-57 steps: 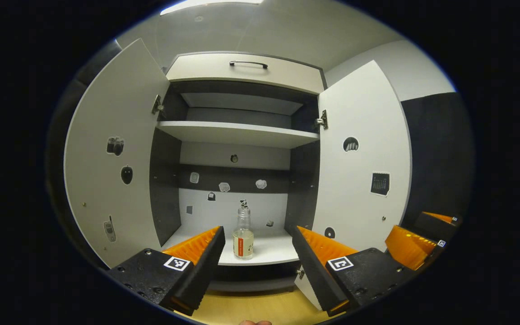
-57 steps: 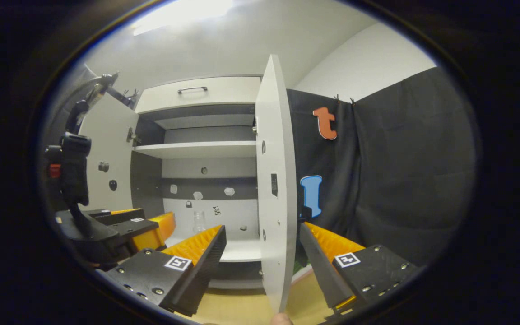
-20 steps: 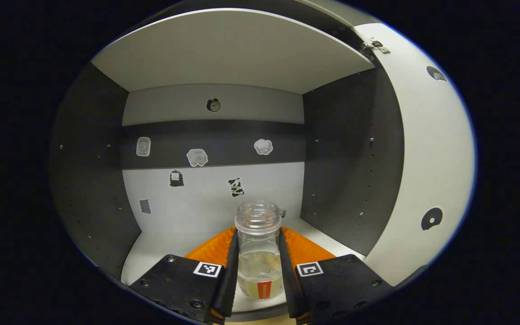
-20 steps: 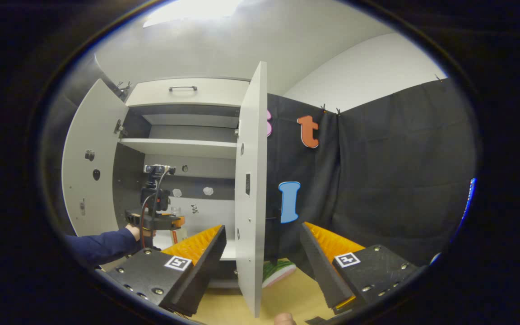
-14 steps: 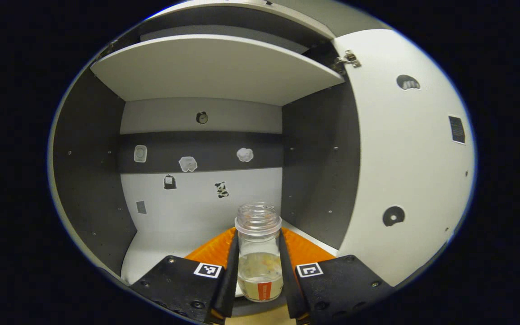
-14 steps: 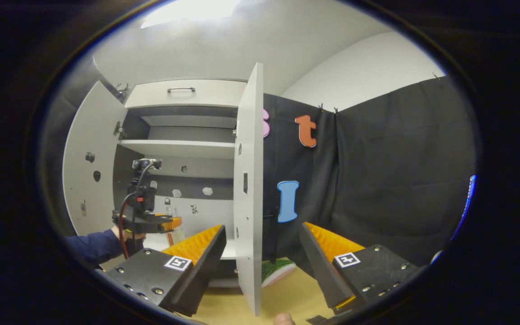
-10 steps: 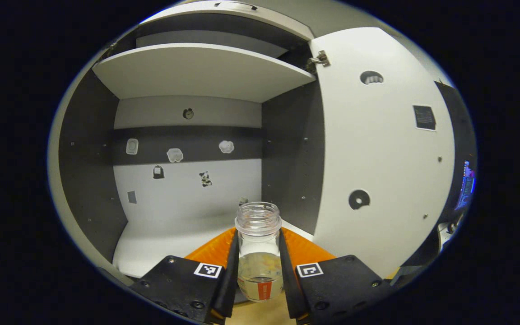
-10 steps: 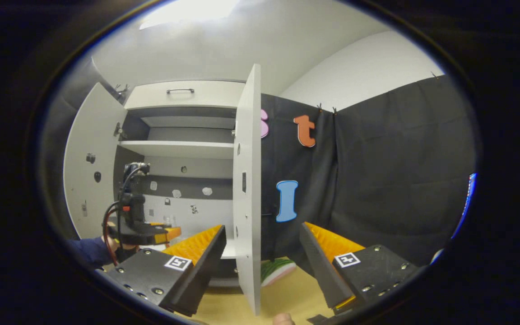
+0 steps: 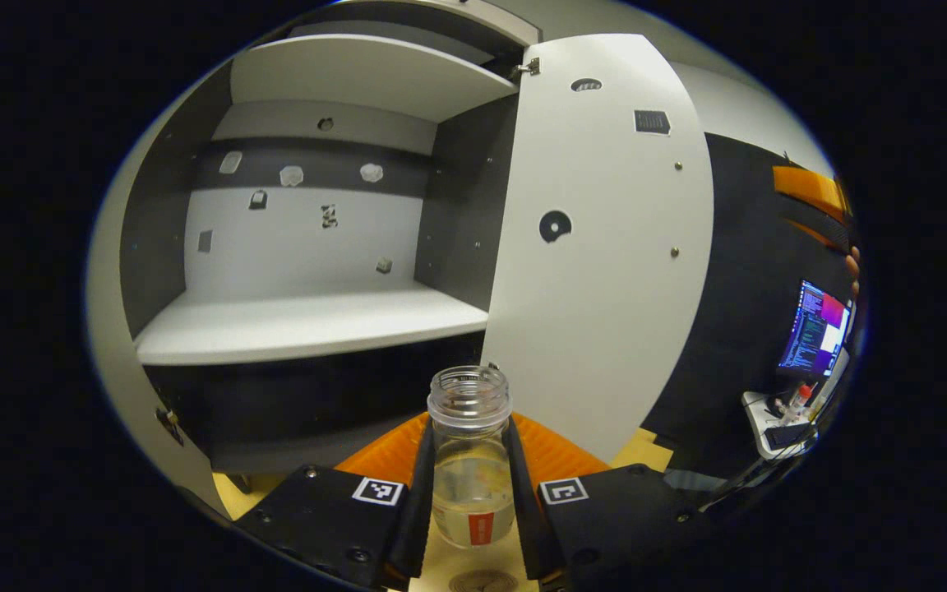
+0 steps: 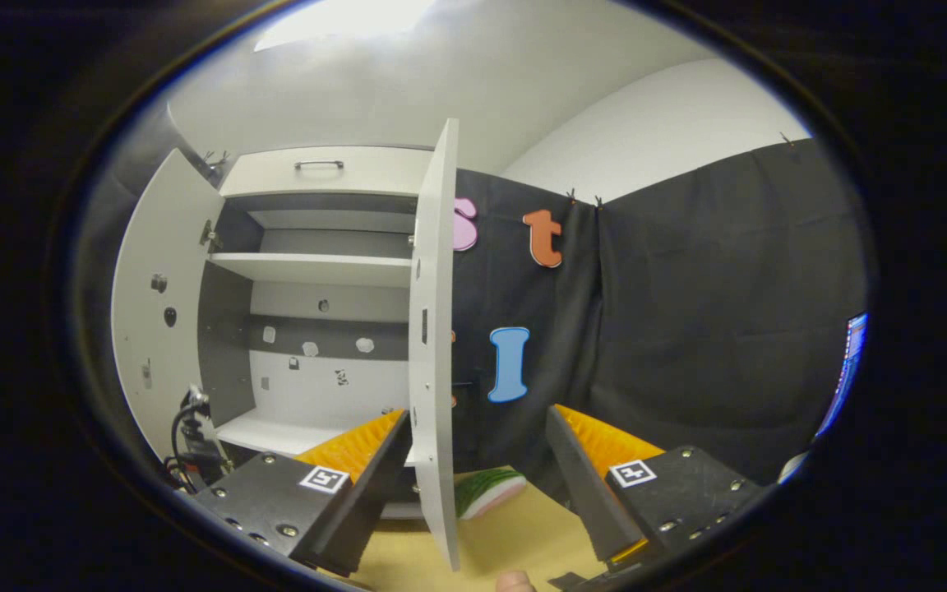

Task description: Grasp the bottle in the cabinet with the left hand and place it on the coaster, then close the right door with the right hand and the left door with the left hand.

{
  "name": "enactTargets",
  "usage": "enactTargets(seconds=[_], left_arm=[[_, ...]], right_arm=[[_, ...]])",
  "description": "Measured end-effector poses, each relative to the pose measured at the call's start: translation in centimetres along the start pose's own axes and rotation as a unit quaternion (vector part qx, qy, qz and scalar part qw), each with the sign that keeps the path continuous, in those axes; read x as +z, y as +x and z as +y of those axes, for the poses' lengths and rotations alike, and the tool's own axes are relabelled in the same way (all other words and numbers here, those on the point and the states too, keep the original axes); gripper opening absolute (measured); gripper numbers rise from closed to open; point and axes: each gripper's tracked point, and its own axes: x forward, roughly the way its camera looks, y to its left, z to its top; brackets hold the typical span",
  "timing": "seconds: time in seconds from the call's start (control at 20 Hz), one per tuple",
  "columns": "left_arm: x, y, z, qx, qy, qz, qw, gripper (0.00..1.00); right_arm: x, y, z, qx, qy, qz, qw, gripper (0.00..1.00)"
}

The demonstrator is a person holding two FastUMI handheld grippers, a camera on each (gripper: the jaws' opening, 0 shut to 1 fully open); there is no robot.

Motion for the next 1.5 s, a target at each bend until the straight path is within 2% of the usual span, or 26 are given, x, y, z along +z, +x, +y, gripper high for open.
enactTargets(seconds=[0.05, 0.1, 0.15, 0.2, 0.25, 0.3, 0.4, 0.45, 0.75, 1.0, 1.05, 1.1, 1.3, 1.35, 1.5], left_arm=[[-1.6, -0.6, 0.0, 0.004, -0.008, 0.009, 1.0, 0.47], [-3.2, -1.0, 0.3, 0.009, -0.015, 0.018, 1.0, 0.47], [-4.7, -1.5, 0.5, 0.015, -0.024, 0.026, 0.999, 0.44], [-5.9, -1.9, 0.7, 0.019, -0.035, 0.031, 0.999, 0.47], [-7.1, -2.2, 1.0, 0.024, -0.044, 0.035, 0.998, 0.47], [-8.2, -2.4, 1.4, 0.03, -0.053, 0.041, 0.997, 0.47], [-10.1, -2.6, 1.9, 0.044, -0.067, 0.054, 0.995, 0.49], [-11.1, -2.7, 2.0, 0.051, -0.072, 0.059, 0.994, 0.46], [-15.6, -1.8, 1.8, 0.076, -0.07, 0.087, 0.991, 0.47], [-17.4, -1.6, 1.3, 0.078, -0.034, 0.1, 0.991, 0.48], [-17.7, -1.6, 1.2, 0.076, -0.033, 0.1, 0.992, 0.51], [-17.5, -1.7, 1.1, 0.076, -0.027, 0.092, 0.992, 0.48], [-17.8, -2.4, 0.7, 0.08, -0.029, 0.087, 0.993, 0.53], [-17.9, -2.8, 0.5, 0.079, -0.027, 0.087, 0.993, 0.51], [-18.2, -4.1, -0.1, 0.069, -0.015, 0.095, 0.993, 0.52]], right_arm=[[0.0, -0.1, -0.2, -0.003, -0.002, 0.001, 1.0, 0.95], [-0.1, -0.3, -0.4, -0.006, -0.003, 0.001, 1.0, 0.99], [-0.2, -0.5, -0.6, -0.008, -0.005, 0.002, 1.0, 0.95], [-0.3, -0.6, -0.7, -0.01, -0.007, 0.004, 1.0, 0.99], [-0.5, -0.8, -0.7, -0.01, -0.008, 0.006, 1.0, 0.95], [-0.6, -0.9, -0.6, -0.01, -0.009, 0.009, 1.0, 0.99], [-0.7, -1.1, -0.5, -0.01, -0.014, 0.012, 1.0, 0.99], [-0.7, -1.1, -0.4, -0.01, -0.015, 0.012, 1.0, 0.99], [-1.1, -1.2, 0.1, -0.008, -0.022, 0.02, 1.0, 0.99], [-1.5, -1.3, -0.7, -0.017, -0.033, 0.026, 0.999, 0.99], [-1.6, -1.2, -0.8, -0.019, -0.034, 0.028, 0.999, 0.95], [-1.7, -1.2, -0.9, -0.02, -0.035, 0.029, 0.999, 0.99], [-2.2, -0.9, -0.9, -0.019, -0.034, 0.034, 0.999, 0.99], [-2.3, -0.8, -0.8, -0.017, -0.033, 0.035, 0.999, 0.99], [-2.5, -0.5, -0.4, -0.012, -0.031, 0.036, 0.999, 0.99]])
